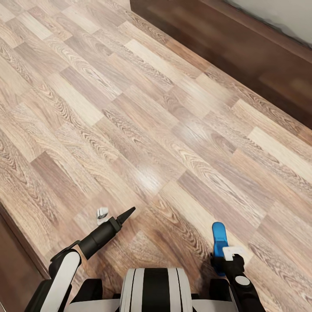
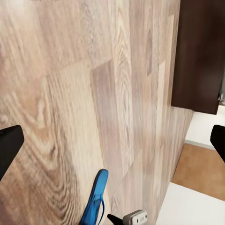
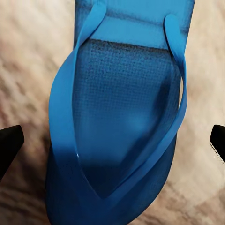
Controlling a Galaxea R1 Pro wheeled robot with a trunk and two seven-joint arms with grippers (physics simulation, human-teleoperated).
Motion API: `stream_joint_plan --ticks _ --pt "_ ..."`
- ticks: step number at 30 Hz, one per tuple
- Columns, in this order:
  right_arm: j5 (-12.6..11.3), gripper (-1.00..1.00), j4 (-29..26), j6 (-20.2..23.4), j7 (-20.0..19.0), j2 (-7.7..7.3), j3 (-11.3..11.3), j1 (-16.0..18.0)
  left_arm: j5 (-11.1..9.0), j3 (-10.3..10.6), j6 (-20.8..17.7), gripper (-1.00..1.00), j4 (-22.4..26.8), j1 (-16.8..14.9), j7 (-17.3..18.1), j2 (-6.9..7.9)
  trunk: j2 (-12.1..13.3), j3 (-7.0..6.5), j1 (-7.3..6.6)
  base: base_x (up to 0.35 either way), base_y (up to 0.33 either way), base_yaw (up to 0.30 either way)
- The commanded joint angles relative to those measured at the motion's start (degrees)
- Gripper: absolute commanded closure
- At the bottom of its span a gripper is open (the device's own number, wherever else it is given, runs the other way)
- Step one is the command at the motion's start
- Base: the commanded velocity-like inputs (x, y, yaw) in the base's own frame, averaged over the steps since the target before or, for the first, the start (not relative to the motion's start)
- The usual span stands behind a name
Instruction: In the bedroom, move the book from the bed onto either nightstand, and place the two sandals side by side next to the bed.
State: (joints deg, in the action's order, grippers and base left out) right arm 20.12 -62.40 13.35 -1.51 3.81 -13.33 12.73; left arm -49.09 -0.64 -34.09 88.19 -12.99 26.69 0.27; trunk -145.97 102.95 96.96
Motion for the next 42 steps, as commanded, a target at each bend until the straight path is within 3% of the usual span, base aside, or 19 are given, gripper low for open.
stream_joint_plan --ticks 1,18,22,42 --pt "0.5 -1.0 -0.1 0.3 -0.2 0.06 -0.1 0.0 -0.4 -0.1 -0.4 -1.0 0.0 0.0 0.0 0.0 0.0 0.03 0.0 0.141 0.0 0.0" --pt "0.5 -1.0 -0.1 0.3 -0.2 0.06 -0.1 0.0 -0.4 -0.1 -0.4 -1.0 0.0 0.0 0.0 0.0 0.0 0.03 0.0 0.022 0.0 0.0" --pt "0.5 -1.0 -0.1 0.3 -0.2 0.06 -0.1 0.0 -0.4 -0.1 -0.4 -1.0 0.0 0.0 0.0 0.0 -0.1 0.91 0.1 0.0 0.0 0.0" --pt "0.5 -1.0 -0.1 0.3 -0.2 0.06 -0.1 0.0 -0.4 -0.1 -0.4 -1.0 0.0 0.0 0.0 0.0 -0.1 1.58 0.18 0.0 0.0 0.0"
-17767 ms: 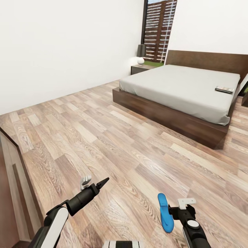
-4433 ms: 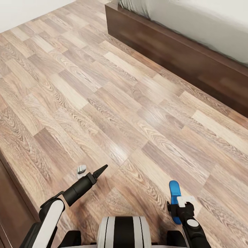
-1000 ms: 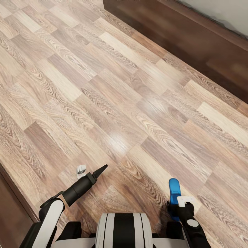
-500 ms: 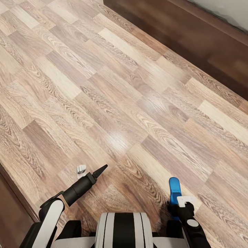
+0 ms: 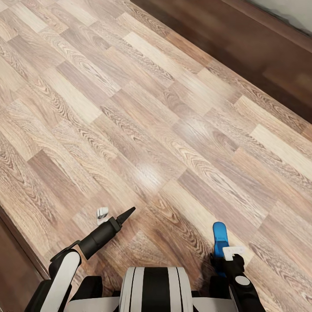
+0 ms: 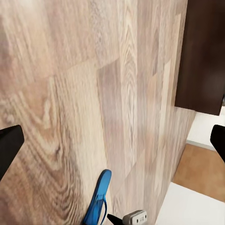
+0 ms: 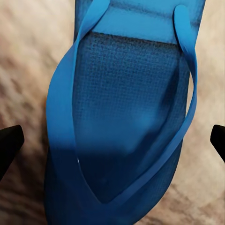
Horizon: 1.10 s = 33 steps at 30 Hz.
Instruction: In the bedroom, move the book from the bed onto either nightstand, and place the two sandals side by side next to the bed.
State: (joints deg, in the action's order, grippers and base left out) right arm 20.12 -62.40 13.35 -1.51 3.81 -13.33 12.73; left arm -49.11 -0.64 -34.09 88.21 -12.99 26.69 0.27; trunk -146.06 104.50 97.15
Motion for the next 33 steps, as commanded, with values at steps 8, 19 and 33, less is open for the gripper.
stream_joint_plan --ticks 8,19,33 --pt "0.5 -1.0 -0.1 0.3 -0.2 0.06 -0.1 0.0 -0.4 -0.1 -0.4 -1.0 0.0 0.0 0.0 0.0 0.0 0.02 -0.01 0.0 0.0 0.0" --pt "0.5 1.0 -0.2 0.3 -0.2 0.01 -0.1 0.0 -0.4 -0.1 -0.4 -1.0 0.0 0.0 0.0 0.0 0.0 0.02 -0.01 0.0 0.0 0.0" --pt "0.5 1.0 -0.2 0.3 -0.2 -0.03 -0.1 0.0 -0.4 -0.1 -0.4 -1.0 0.0 0.0 0.0 0.0 0.0 0.02 -0.01 0.0 0.0 0.0"
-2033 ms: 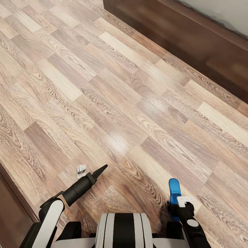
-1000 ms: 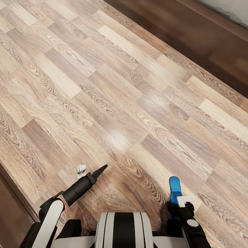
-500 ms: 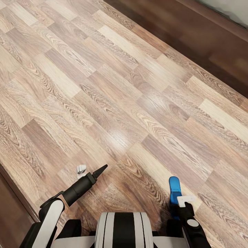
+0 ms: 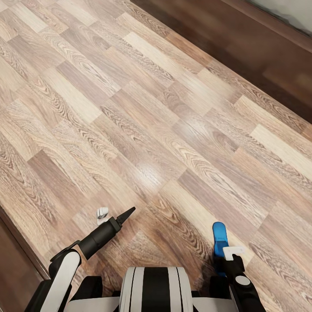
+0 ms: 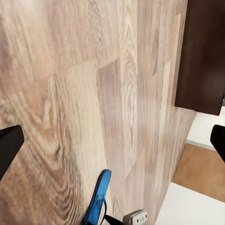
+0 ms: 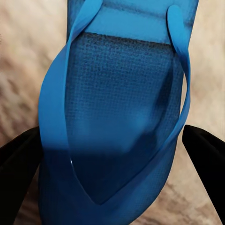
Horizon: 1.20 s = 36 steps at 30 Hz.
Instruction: In the bedroom, move the book from the bed onto either nightstand, and place the two sandals side by side next to the bed.
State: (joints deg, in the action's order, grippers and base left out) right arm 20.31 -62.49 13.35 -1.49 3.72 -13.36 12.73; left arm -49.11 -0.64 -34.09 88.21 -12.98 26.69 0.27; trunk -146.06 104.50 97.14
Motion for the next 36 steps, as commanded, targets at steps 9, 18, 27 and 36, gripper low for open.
stream_joint_plan --ticks 9,18,27,36 --pt "0.3 1.0 -0.1 0.3 -0.2 0.09 -0.1 0.0 -0.4 -0.1 -0.4 -1.0 0.0 0.0 0.0 0.0 0.0 -0.2 -0.03 0.0 0.0 0.0" --pt "0.3 1.0 -0.2 0.3 -0.2 0.1 -0.1 0.0 -0.4 -0.1 -0.5 -1.0 0.0 0.0 0.0 0.0 0.0 -0.86 -0.11 0.0 0.0 0.0" --pt "0.3 1.0 -0.2 0.3 -0.2 0.09 -0.1 0.0 -0.4 -0.1 -0.4 -1.0 0.0 0.0 0.0 0.0 0.1 -1.75 -0.21 0.0 0.0 0.0" --pt "0.3 1.0 -0.8 0.3 -0.6 0.06 -0.1 0.0 -0.3 0.0 -0.5 -1.0 0.0 0.0 0.0 -0.08 0.2 -3.74 -0.44 0.0 0.0 0.0"
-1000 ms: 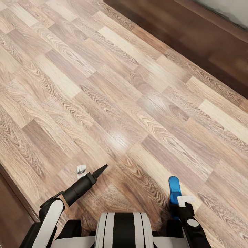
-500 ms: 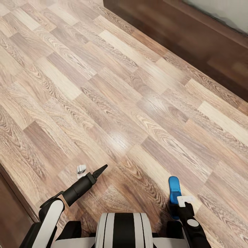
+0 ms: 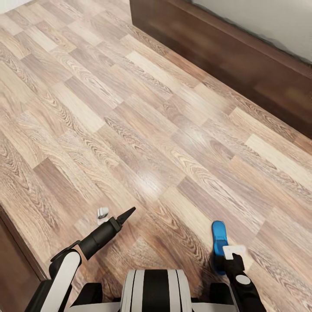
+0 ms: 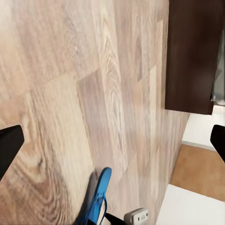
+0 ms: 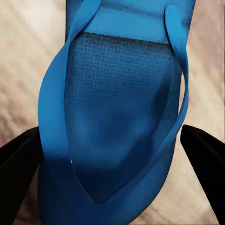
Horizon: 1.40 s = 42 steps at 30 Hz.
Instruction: In the bedroom, move the book from the bed onto either nightstand, and place the two sandals side by side next to the bed.
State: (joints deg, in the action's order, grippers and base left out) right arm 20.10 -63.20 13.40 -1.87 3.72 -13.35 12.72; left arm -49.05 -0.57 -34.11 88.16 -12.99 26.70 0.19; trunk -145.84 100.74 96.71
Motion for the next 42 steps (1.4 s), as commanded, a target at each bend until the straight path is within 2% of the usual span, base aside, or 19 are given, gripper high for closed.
stream_joint_plan --ticks 1,5,17,27,29,30,32,33,34,36,38,39,42 --pt "0.6 1.0 -0.3 0.3 -0.2 0.06 -0.1 0.0 -0.3 -0.1 -0.4 -1.0 0.0 0.0 0.0 -0.01 0.0 -0.2 -0.03 0.0 0.0 0.0" --pt "0.6 1.0 -1.1 0.4 -0.3 0.06 -0.2 0.0 -0.3 0.0 -0.4 -1.0 0.0 0.0 0.0 -0.02 0.1 -1.09 -0.13 0.0 0.0 0.0" --pt "0.5 1.0 -9.7 1.2 -0.4 -0.02 -0.3 0.0 -0.2 0.0 -0.4 -1.0 0.0 0.0 0.0 -0.02 0.2 -3.75 -0.44 0.0 0.0 0.0" --pt "0.1 1.0 -18.2 8.5 -1.0 -0.03 -0.4 -0.1 -0.2 0.1 -0.4 -1.0 0.0 0.0 0.0 -0.06 0.4 -5.96 -0.7 0.0 0.0 0.0" --pt "-2.8 1.0 -19.5 10.7 -2.8 -0.11 -0.4 -0.1 -0.2 0.1 -0.4 -1.0 0.0 0.0 -0.1 -0.09 0.4 -6.41 -0.75 0.0 0.0 0.0" --pt "-5.5 1.0 -20.2 12.5 -4.3 -0.21 -0.4 -0.1 -0.2 0.1 -0.4 -1.0 0.0 0.0 -0.1 -0.09 0.4 -6.63 -0.78 0.0 0.0 0.0" --pt "-12.7 1.0 -20.9 18.1 -8.8 -0.4 -0.7 -0.1 -0.2 0.1 -0.4 -1.0 0.0 0.0 -0.1 -0.1 0.4 -7.07 -0.83 0.0 0.0 0.0" --pt "-18.6 1.0 -21.1 23.2 -12.9 -0.99 -0.8 -0.1 -0.2 0.1 -0.4 -1.0 0.0 0.0 -0.1 -0.1 0.4 -7.29 -0.86 0.0 0.0 0.0" --pt "-20.4 1.0 -21.1 24.8 -14.3 -1.45 -0.9 -0.1 -0.2 0.1 -0.4 -1.0 0.0 0.0 -0.1 -0.1 0.4 -7.51 -0.88 0.0 0.0 0.0" --pt "-26.1 1.0 -21.0 30.1 -19.3 -3.95 -0.9 -0.1 -0.2 0.2 -0.4 -1.0 0.0 0.0 -0.1 -0.11 0.5 -7.96 -0.93 0.0 0.0 0.0" --pt "-30.2 1.0 -20.9 33.1 -24.3 -7.11 -0.9 -0.1 -0.2 0.3 -0.4 -1.0 0.0 0.0 -0.1 -0.15 0.5 -8.4 -0.98 0.0 0.0 0.0" --pt "-31.2 1.0 -20.9 33.6 -26.1 -7.9 -0.9 -0.1 -0.2 0.3 -0.4 -1.0 0.0 0.0 -0.1 -0.16 0.5 -8.62 -1.01 0.0 0.0 0.0" --pt "-32.4 1.0 -20.9 34.3 -30.5 -8.94 -0.9 -0.1 -0.2 0.3 -0.4 -1.0 0.0 0.0 -0.1 -0.18 0.6 -9.29 -1.09 0.0 0.0 0.0"
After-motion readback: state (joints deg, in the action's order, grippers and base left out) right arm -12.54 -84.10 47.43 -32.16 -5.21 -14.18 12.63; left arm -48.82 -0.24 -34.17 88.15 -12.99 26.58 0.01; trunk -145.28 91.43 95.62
